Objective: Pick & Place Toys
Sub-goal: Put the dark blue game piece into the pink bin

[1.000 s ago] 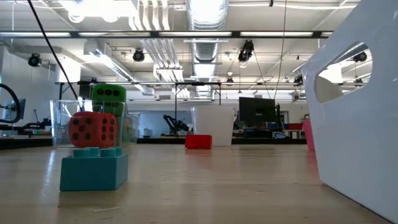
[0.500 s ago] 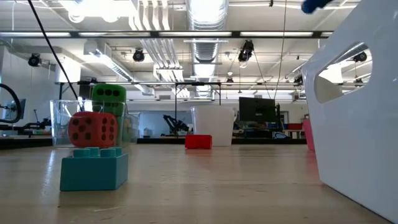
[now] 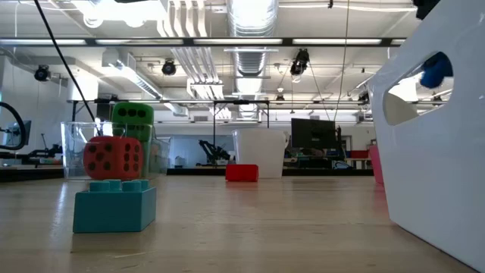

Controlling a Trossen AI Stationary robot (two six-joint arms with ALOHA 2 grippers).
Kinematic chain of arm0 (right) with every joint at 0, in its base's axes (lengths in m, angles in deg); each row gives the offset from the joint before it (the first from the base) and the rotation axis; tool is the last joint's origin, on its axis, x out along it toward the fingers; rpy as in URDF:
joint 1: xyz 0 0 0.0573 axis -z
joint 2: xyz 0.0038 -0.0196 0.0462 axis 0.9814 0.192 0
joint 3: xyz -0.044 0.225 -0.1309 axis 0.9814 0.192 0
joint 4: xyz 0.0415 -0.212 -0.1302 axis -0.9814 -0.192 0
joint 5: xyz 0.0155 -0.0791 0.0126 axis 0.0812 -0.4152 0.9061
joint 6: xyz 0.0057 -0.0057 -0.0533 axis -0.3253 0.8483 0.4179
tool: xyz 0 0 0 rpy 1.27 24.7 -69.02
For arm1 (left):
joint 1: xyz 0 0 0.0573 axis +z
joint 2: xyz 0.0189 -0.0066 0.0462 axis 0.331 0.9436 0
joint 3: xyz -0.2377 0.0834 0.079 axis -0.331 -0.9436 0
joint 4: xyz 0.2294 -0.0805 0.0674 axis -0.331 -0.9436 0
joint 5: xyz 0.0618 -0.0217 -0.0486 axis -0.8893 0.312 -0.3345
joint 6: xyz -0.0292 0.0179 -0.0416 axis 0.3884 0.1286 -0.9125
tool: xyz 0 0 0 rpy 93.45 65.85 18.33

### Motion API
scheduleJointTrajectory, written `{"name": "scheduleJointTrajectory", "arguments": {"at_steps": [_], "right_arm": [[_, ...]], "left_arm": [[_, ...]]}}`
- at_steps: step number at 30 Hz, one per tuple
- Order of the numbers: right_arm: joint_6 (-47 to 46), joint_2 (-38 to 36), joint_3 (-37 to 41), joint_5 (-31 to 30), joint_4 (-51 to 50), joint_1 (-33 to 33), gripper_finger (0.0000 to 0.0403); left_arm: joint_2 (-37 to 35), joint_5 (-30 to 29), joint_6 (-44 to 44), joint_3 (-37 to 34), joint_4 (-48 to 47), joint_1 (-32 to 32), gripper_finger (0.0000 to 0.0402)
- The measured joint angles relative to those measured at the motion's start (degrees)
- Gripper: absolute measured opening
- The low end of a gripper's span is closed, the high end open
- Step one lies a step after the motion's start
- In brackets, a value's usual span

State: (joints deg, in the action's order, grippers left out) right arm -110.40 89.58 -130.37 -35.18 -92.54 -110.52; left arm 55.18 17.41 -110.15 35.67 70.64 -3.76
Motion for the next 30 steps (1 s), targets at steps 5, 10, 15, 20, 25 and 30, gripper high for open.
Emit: {"name": "scheduleJointTrajectory", "arguments": {"at_steps": [5, 10, 15, 20, 25, 30], "right_arm": [[0.19, 1.44, 2.72, 4.92, 0.19, 3.26, 0.0127], [4.86, 2.97, 3.95, 9.14, 0.04, 8.57, 0.0127], [7.52, 3.99, 5.29, 11.41, 0.43, 13.93, 0.0127], [8.93, 3.97, 7.89, 11.86, 3.60, 17.72, 0.0127], [10.41, 4.01, 10.87, 13.13, 7.29, 20.50, 0.0127], [9.74, 4.01, 12.86, 12.75, 8.96, 23.01, 0.0127]], "left_arm": [[0.00, 0.00, 0.00, 0.00, -0.02, 0.00, 0.0395], [0.00, 0.00, 0.90, 0.00, -0.33, 0.00, 0.0395], [0.00, 0.00, 0.88, 0.00, -2.62, 0.00, 0.0395], [0.00, -0.11, 0.87, -0.02, -3.63, 0.00, 0.0395], [0.02, -0.98, 0.81, -0.02, -3.63, 0.02, 0.0395], [0.02, -3.20, 0.70, -0.02, -3.61, 0.02, 0.0395]]}}
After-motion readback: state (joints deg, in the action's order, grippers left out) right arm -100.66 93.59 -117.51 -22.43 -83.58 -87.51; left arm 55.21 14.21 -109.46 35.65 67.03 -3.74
